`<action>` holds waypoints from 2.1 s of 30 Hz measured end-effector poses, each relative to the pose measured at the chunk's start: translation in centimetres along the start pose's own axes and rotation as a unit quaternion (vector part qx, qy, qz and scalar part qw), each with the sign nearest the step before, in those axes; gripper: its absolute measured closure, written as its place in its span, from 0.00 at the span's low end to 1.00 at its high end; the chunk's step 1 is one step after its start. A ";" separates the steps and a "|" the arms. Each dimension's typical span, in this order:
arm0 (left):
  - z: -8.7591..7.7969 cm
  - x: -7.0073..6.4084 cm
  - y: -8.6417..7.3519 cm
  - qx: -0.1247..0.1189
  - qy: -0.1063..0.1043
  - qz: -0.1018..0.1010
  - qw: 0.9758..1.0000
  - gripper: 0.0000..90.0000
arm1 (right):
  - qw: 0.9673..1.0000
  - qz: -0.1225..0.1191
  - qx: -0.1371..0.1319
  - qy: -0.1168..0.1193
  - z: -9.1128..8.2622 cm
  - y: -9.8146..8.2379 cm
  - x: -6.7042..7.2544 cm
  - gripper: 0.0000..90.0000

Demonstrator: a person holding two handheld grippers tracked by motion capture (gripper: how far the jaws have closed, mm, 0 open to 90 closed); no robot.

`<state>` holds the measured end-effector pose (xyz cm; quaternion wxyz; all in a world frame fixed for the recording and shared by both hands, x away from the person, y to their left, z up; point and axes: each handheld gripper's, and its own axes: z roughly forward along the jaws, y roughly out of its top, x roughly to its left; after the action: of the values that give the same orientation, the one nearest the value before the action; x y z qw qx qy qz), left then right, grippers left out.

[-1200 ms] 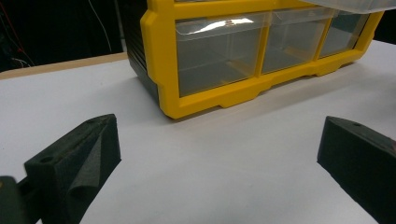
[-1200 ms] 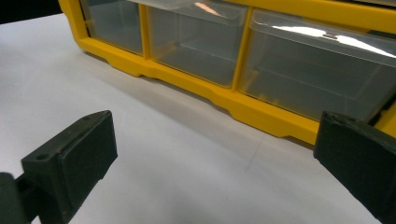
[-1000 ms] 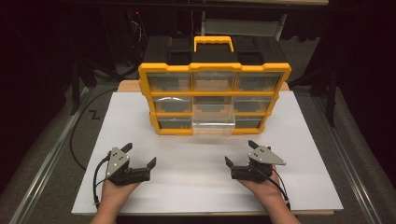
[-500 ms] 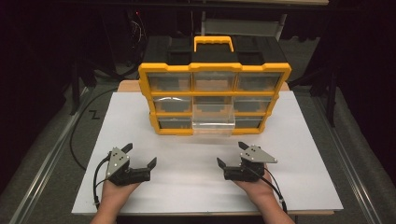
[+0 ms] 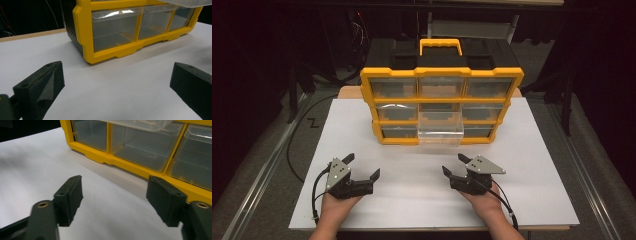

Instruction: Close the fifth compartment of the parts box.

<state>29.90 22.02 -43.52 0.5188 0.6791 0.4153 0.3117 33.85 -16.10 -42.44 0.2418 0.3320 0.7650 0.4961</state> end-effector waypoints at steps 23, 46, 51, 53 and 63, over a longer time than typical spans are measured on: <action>0.0 0.0 0.0 0.000 -0.005 -0.002 1.000 0.00 | 1.000 0.008 -0.009 -0.006 -1.1 0.0 -0.5 1.00; 0.0 0.0 0.1 -0.006 -0.012 -0.003 1.000 0.00 | 0.999 -0.018 -0.032 0.017 -0.4 1.7 1.2 1.00; 0.0 0.1 0.1 -0.007 -0.012 -0.005 1.000 0.00 | 0.999 -0.016 -0.043 0.018 -0.5 2.6 1.6 1.00; -0.1 0.1 0.1 -0.008 -0.012 -0.005 1.000 0.00 | 0.998 -0.016 -0.050 0.018 -0.6 3.1 1.6 1.00; 0.0 0.1 0.1 -0.007 -0.013 -0.004 1.000 0.00 | 0.996 -0.017 -0.086 0.015 -1.0 5.0 1.9 1.00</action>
<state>29.94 22.10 -43.46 0.5299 0.6779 0.4092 0.3036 33.21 -13.85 -37.52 0.2668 0.2894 0.7287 0.5604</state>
